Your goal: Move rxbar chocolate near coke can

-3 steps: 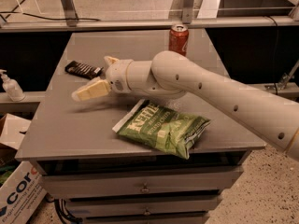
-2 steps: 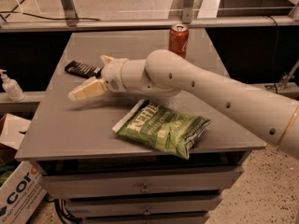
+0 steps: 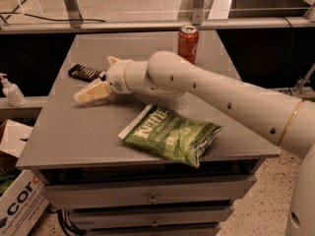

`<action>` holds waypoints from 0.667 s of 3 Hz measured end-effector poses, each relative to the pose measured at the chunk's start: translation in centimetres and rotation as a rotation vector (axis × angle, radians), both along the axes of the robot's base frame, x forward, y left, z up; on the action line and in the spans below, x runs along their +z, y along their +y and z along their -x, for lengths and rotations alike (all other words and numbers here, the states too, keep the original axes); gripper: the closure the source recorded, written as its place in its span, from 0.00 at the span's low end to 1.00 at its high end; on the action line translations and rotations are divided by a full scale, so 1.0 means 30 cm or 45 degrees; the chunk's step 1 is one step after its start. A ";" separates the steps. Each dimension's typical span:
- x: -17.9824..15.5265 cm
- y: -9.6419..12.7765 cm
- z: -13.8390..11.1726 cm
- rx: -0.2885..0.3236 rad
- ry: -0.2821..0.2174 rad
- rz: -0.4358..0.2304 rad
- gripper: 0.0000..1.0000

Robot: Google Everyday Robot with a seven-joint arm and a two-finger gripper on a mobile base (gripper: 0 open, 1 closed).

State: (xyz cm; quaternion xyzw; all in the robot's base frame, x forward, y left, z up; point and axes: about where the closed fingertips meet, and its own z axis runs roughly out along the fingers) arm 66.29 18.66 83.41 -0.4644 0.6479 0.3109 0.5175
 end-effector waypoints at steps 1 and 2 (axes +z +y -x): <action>-0.026 0.002 -0.031 -0.024 0.003 0.009 0.00; -0.047 -0.005 -0.041 -0.041 0.006 0.012 0.18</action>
Offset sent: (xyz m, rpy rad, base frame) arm 0.0187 -0.0097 -0.0214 -0.0125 0.0066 -0.0577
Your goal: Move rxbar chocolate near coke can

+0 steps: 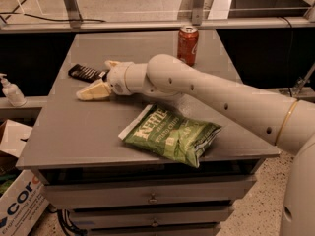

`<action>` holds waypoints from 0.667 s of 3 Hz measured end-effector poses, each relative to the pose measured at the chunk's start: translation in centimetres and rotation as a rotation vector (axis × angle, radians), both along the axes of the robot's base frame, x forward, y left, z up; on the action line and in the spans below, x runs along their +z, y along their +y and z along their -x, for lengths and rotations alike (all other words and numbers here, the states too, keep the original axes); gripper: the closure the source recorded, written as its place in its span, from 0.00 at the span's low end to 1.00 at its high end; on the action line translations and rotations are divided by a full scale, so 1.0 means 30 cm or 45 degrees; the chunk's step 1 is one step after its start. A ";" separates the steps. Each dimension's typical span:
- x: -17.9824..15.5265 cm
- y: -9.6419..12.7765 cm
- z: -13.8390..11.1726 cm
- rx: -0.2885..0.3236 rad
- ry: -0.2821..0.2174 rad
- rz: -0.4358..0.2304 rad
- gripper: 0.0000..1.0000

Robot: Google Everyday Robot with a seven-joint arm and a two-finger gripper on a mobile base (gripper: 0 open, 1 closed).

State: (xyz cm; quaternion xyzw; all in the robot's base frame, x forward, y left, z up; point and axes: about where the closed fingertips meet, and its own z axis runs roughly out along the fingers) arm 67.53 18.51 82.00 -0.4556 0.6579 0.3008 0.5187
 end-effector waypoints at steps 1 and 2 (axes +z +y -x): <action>-0.009 -0.009 -0.004 -0.010 -0.003 -0.003 0.41; -0.007 -0.016 -0.003 -0.013 -0.013 -0.008 0.64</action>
Offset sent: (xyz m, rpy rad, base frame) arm 0.0021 -0.0126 0.0000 0.0100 -0.0240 -0.0222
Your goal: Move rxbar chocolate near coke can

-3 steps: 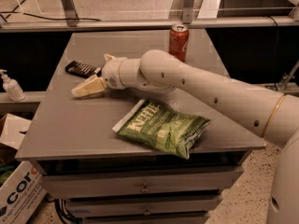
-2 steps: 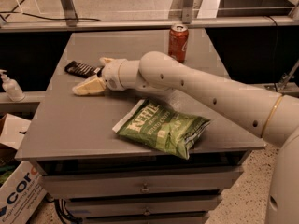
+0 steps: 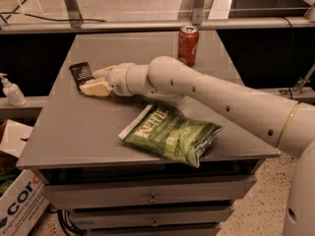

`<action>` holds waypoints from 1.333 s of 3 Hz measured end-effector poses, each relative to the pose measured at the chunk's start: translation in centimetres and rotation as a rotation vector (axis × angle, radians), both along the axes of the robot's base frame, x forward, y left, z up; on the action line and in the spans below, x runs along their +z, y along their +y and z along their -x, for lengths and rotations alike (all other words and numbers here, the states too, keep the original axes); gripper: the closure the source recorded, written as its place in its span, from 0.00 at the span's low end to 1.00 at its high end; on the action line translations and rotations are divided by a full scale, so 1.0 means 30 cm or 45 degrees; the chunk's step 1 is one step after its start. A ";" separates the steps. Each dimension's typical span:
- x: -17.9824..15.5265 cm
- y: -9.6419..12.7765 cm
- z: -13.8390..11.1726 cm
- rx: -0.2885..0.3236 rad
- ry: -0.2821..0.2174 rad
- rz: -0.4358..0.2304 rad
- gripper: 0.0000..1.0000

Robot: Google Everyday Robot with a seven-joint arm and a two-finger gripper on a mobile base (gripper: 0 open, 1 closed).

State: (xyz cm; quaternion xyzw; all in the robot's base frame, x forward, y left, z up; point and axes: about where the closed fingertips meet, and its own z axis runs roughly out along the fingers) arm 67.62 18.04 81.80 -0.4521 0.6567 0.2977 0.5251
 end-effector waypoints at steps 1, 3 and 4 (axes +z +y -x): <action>0.014 -0.008 0.004 -0.002 -0.016 -0.009 0.88; 0.099 -0.030 0.020 -0.012 -0.086 -0.051 1.00; 0.132 -0.076 0.022 -0.042 -0.118 -0.050 1.00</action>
Offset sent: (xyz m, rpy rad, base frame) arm -0.0032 -0.0080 0.0255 0.0391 -0.0592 -0.0101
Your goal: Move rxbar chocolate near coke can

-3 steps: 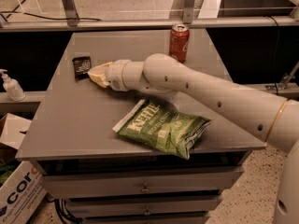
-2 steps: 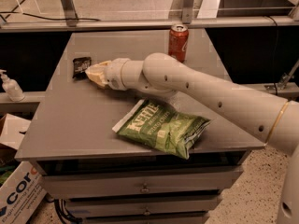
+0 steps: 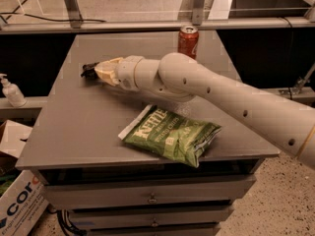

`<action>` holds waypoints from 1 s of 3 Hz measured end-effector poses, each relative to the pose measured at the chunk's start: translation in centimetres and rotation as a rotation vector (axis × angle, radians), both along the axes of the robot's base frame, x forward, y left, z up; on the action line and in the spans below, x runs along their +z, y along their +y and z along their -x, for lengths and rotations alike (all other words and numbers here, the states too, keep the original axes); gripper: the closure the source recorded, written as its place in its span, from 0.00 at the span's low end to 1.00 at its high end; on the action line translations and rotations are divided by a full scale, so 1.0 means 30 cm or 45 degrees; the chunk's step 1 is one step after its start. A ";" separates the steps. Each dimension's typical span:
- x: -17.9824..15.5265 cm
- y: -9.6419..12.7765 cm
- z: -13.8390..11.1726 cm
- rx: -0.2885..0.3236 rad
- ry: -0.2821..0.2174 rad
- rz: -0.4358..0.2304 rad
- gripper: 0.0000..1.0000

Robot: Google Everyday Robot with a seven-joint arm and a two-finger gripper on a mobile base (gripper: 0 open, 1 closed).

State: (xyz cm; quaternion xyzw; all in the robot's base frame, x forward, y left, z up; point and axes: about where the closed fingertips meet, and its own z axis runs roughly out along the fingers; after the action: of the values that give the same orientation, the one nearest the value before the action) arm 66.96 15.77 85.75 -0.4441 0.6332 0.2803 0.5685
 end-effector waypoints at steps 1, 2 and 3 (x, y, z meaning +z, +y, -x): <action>0.008 -0.141 -0.009 -0.109 -0.016 0.039 1.00; -0.003 -0.261 -0.023 -0.203 -0.014 0.081 1.00; -0.026 -0.377 -0.042 -0.292 0.005 0.121 1.00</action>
Offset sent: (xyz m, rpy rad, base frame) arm 0.0136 -0.1315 -0.0057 -0.1078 -0.0067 -0.2620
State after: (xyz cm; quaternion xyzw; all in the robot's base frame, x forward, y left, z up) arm 68.23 4.47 84.98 -0.3945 0.6936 0.1842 0.5739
